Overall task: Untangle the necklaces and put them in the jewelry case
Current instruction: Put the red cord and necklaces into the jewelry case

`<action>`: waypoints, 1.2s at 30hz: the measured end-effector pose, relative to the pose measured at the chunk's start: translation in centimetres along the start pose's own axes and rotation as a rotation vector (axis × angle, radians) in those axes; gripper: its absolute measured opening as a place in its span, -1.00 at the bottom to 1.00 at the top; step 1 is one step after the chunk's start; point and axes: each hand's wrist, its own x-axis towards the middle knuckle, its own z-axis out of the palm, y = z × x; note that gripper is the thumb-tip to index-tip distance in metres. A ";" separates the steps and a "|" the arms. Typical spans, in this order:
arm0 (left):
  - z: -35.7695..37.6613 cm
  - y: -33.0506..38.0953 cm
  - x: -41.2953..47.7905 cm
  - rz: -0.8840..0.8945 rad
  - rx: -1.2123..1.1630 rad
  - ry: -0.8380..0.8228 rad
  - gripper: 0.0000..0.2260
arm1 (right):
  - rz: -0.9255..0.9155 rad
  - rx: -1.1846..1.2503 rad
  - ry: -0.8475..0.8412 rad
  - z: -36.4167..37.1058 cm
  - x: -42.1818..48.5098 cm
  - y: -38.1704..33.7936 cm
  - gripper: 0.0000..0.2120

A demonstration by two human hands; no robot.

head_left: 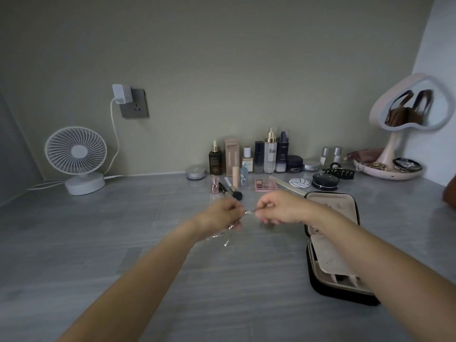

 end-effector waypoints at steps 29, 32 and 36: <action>7.7 15.4 5.3 0.241 -0.122 -0.126 -0.84 | -0.025 0.260 0.502 -10.8 -9.5 2.8 -0.82; 8.1 15.8 5.5 0.242 -0.055 -0.129 -0.82 | 0.003 0.271 0.476 -10.9 -9.9 2.9 -0.85; 8.8 15.4 5.1 0.237 -0.042 -0.111 -0.80 | 0.053 0.252 0.463 -10.7 -10.2 2.8 -0.80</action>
